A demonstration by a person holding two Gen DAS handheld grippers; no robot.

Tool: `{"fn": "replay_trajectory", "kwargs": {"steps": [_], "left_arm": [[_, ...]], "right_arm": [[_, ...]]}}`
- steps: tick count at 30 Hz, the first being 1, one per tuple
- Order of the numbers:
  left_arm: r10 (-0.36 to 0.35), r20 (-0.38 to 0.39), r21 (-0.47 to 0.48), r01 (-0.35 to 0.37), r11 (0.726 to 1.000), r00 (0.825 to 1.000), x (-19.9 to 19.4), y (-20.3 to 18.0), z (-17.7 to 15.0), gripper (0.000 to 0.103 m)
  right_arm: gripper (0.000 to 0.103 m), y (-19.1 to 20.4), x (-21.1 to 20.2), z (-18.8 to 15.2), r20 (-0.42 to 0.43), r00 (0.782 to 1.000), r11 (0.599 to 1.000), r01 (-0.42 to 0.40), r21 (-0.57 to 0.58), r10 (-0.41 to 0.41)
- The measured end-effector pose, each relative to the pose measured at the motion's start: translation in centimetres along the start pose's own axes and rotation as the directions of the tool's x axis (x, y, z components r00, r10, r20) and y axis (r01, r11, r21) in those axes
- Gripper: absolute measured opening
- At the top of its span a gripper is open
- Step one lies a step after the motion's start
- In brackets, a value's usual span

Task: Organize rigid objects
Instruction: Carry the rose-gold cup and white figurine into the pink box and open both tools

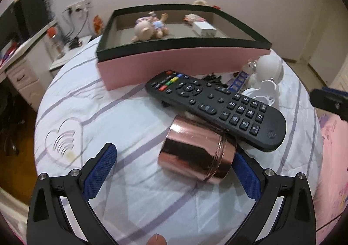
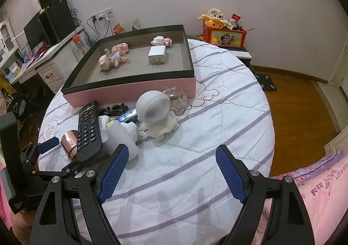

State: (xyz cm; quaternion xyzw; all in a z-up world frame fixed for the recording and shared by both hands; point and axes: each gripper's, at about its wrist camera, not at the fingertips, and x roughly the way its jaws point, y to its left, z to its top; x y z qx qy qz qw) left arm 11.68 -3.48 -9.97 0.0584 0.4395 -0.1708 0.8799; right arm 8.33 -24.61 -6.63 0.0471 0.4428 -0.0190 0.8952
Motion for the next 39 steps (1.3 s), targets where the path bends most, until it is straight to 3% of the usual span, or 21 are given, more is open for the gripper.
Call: {"fn": "replay_trajectory", "kwargs": {"steps": [2,4,6,12,23,24,26,39], "left_arm": [[-0.035,-0.001,0.004,0.035,0.999,0.999,0.4,0.0,0.1,0.096],[-0.056,-0.017,0.005,0.056,0.998,0.998,0.8,-0.1,0.1,0.072],[-0.049,-0.002,0.025,0.049,0.999,0.999,0.5,-0.5,0.1,0.055],[-0.106,0.0,-0.037,0.106,0.994,0.994,-0.1,0.8,-0.3,0.055],[-0.064,0.026,-0.111,0.067,0.992,0.998,-1.8,2.4,-0.4,0.055],[-0.061,0.03,-0.113,0.064,0.991,0.998,-2.0,2.4,-0.3,0.055],[-0.056,0.034,-0.117,0.06,0.991,0.998,-2.3,2.5,-0.3,0.055],[-0.059,0.076,-0.138,0.069,0.988,0.995,-3.9,2.3,1.4,0.055]], "right_arm": [[0.084,0.0,0.5,0.3,-0.005,1.0,1.0,0.002,0.002,-0.002],[0.084,-0.1,1.0,0.5,-0.01,1.0,1.0,0.004,0.006,-0.004],[0.084,-0.3,1.6,0.8,-0.014,1.0,1.0,0.004,0.01,-0.004],[0.084,-0.3,3.6,1.7,-0.027,0.999,1.0,-0.028,0.013,0.029],[0.082,0.7,8.8,3.1,-0.047,0.997,0.998,-0.059,-0.022,0.058],[0.078,0.7,9.0,3.1,-0.047,0.997,0.998,-0.06,-0.02,0.059],[0.052,0.5,9.5,2.9,-0.047,0.995,0.996,-0.09,-0.008,0.089],[0.052,-0.1,3.9,3.0,0.031,0.989,0.989,-0.143,-0.023,0.144]]}}
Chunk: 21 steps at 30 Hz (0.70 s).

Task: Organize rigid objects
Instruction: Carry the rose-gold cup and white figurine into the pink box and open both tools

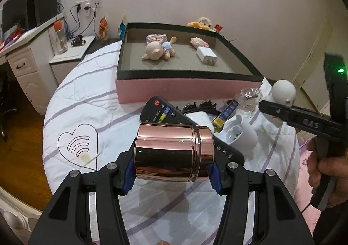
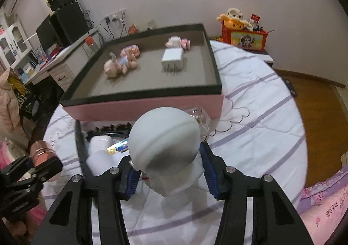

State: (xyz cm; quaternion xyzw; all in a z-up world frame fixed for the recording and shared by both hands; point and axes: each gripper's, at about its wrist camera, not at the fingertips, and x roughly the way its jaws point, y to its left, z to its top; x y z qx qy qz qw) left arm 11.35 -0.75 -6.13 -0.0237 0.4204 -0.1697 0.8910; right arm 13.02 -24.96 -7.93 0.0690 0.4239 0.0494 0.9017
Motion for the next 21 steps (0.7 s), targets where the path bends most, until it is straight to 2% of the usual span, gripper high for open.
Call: {"fn": "replay_trajectory", "kwargs": {"steps": [5,12,17,21], "left_arm": [[0.003,0.014,0.0,-0.003,1.0,1.0,-0.6,-0.1,1.4,0.055],[0.014,0.08,0.015,-0.015,1.0,0.997,-2.0,0.1,6.3,0.055],[0.029,0.107,0.033,-0.033,0.999,0.994,-1.0,0.2,10.9,0.055],[0.032,0.067,0.038,-0.035,0.999,0.997,2.1,0.2,13.1,0.055]], "right_arm": [[0.052,0.5,-1.9,1.5,0.042,0.999,1.0,0.001,-0.014,-0.001],[0.052,1.7,-2.8,5.8,0.097,0.995,0.998,-0.003,-0.057,0.008],[0.052,2.1,-1.2,9.6,0.098,0.995,0.998,-0.013,-0.068,0.02],[0.052,2.1,1.5,11.6,0.059,0.998,0.997,-0.016,-0.071,0.021]]}}
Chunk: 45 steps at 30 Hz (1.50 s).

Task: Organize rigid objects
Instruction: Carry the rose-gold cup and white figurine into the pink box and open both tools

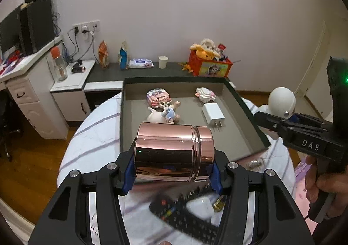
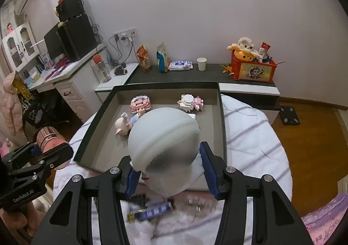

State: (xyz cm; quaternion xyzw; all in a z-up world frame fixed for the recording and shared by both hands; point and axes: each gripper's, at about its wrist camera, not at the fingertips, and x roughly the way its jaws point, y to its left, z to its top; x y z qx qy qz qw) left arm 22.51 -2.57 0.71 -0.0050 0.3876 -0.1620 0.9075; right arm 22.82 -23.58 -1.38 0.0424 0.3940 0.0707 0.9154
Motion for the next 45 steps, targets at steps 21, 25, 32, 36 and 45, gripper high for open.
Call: {"fn": "replay_trajectory", "kwargs": {"steps": [21,25,32,36,45], "left_arm": [[0.068,-0.156,-0.03,-0.074,0.997,0.985,10.7,0.2,0.4,0.055],[0.096,-0.156,-0.018,-0.1,0.995,0.983,10.9,0.0,0.4,0.056],[0.129,-0.17,-0.003,-0.131,0.991,0.977,11.3,-0.2,0.4,0.088],[0.135,-0.164,-0.001,-0.137,0.991,0.977,10.7,0.2,0.4,0.092],[0.122,-0.08,-0.009,-0.124,0.992,0.989,5.8,-0.6,0.4,0.103]], "right_arm": [[0.052,-1.6,9.5,-0.2,-0.189,0.981,0.998,0.046,-0.036,-0.053],[0.052,-1.0,9.7,-0.3,-0.198,0.978,0.997,0.058,-0.056,-0.068],[0.054,-0.4,10.3,-0.6,-0.209,0.971,0.991,0.095,-0.094,-0.113],[0.069,-0.4,9.8,-0.7,-0.194,0.967,0.983,0.146,-0.11,-0.165],[0.084,-0.7,6.1,-0.8,-0.144,0.976,0.986,0.155,-0.068,-0.163]]}}
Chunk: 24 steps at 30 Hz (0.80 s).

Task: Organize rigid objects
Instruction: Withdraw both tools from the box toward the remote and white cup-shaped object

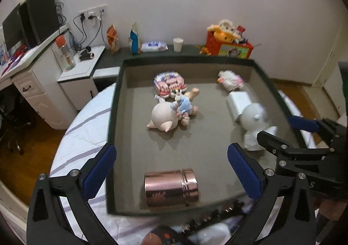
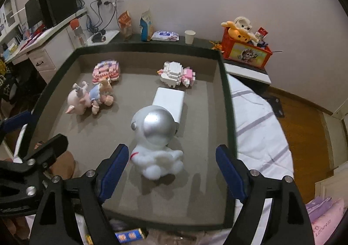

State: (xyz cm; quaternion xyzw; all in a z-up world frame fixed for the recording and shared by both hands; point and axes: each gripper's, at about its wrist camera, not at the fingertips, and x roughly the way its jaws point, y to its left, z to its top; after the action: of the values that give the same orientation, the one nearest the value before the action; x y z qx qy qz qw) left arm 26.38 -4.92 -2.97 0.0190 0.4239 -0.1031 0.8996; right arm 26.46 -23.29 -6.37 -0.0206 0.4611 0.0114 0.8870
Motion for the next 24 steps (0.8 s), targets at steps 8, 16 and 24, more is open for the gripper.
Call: {"fn": "replay_trajectory", "kwargs": {"steps": [8,16,24], "left_arm": [[-0.005,0.092,-0.032,0.008,0.999,0.996,-7.0,1.2,-2.0,0.103],[0.021,0.167,-0.038,-0.015,0.999,0.986,-13.6,1.2,-5.3,0.103],[0.04,0.215,-0.044,-0.032,0.999,0.976,-18.6,0.0,-9.5,0.103]], "right_arm": [[0.084,-0.9,-6.4,-1.8,0.102,0.994,0.997,-0.048,0.06,0.042],[0.084,-0.7,-13.7,-5.1,0.207,0.974,0.991,-0.108,0.082,0.089],[0.084,0.6,-18.6,-9.2,0.262,0.96,0.991,-0.117,0.062,0.097]]}}
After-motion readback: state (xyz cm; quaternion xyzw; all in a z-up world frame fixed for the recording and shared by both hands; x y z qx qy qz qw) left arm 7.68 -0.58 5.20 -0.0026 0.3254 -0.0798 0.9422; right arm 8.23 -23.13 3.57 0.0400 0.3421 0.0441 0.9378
